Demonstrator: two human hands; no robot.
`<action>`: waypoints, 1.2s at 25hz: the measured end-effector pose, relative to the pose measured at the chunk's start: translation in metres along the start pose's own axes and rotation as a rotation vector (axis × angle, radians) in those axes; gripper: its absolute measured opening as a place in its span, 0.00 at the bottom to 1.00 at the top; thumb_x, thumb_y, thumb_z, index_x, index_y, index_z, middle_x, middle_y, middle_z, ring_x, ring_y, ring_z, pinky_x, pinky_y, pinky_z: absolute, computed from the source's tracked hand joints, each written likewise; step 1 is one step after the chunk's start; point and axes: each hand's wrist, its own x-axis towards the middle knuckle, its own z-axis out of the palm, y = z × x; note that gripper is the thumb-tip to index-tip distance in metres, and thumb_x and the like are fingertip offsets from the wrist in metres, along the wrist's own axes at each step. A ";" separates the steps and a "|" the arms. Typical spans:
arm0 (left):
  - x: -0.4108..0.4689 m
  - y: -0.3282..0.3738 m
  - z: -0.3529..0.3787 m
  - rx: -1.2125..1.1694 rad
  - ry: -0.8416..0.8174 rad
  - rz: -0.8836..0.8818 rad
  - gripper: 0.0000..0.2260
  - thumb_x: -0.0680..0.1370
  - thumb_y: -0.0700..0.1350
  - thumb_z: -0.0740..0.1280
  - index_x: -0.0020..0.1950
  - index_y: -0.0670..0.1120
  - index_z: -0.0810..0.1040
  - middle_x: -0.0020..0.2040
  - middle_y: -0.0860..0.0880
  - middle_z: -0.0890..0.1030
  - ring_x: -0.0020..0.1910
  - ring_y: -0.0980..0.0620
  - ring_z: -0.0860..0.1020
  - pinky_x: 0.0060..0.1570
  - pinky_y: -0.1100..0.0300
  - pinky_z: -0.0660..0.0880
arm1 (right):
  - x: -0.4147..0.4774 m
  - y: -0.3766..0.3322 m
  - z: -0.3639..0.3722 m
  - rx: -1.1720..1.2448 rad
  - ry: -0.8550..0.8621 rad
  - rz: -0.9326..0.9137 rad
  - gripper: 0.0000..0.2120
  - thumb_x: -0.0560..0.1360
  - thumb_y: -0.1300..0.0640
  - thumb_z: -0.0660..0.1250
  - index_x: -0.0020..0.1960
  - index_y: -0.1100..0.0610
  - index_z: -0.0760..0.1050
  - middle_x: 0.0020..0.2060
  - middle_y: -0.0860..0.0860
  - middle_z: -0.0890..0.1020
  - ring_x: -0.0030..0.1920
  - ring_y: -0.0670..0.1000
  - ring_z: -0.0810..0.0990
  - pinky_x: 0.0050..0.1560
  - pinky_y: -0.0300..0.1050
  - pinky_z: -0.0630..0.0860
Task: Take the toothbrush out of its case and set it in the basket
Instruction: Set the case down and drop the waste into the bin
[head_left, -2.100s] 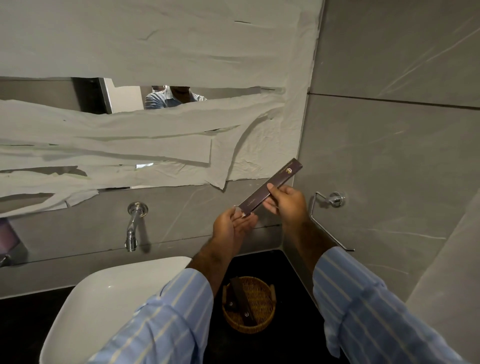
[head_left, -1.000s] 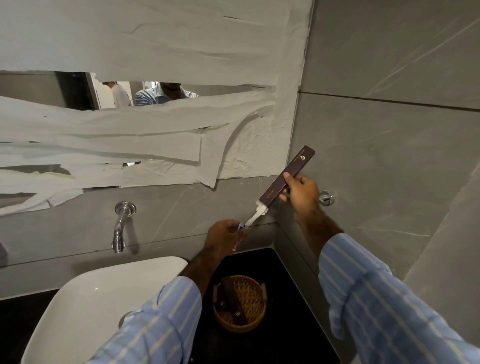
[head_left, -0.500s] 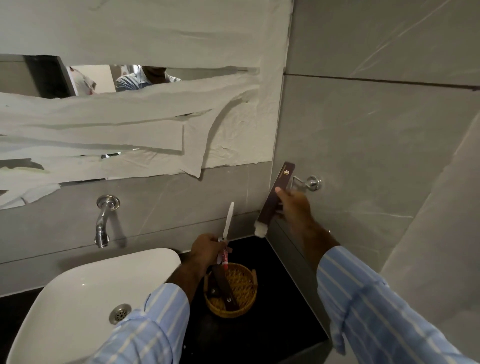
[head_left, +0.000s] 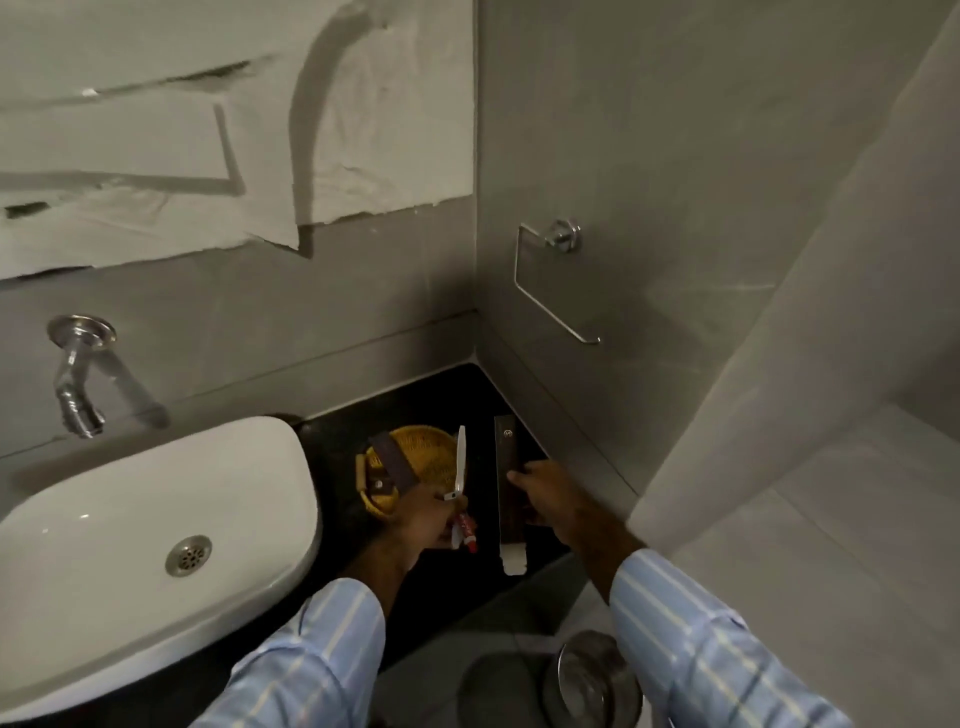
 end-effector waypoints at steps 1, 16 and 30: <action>0.001 -0.008 0.011 0.033 -0.014 -0.002 0.07 0.80 0.43 0.66 0.45 0.43 0.79 0.44 0.37 0.86 0.41 0.45 0.87 0.41 0.54 0.84 | 0.001 0.017 -0.003 0.002 0.015 0.015 0.10 0.81 0.57 0.63 0.59 0.60 0.76 0.55 0.57 0.81 0.55 0.56 0.80 0.42 0.44 0.77; 0.023 -0.109 0.183 0.379 -0.368 -0.249 0.06 0.79 0.44 0.69 0.50 0.42 0.77 0.42 0.43 0.80 0.46 0.43 0.81 0.53 0.43 0.80 | -0.010 0.241 -0.094 0.171 0.209 0.474 0.15 0.81 0.54 0.62 0.64 0.61 0.74 0.60 0.59 0.81 0.57 0.57 0.81 0.54 0.51 0.80; 0.042 -0.170 0.221 0.502 -0.447 -0.390 0.11 0.78 0.45 0.70 0.56 0.41 0.78 0.53 0.38 0.85 0.50 0.43 0.86 0.50 0.46 0.84 | 0.020 0.330 -0.133 0.628 0.323 0.626 0.07 0.79 0.59 0.62 0.44 0.60 0.75 0.33 0.55 0.77 0.31 0.51 0.75 0.21 0.33 0.70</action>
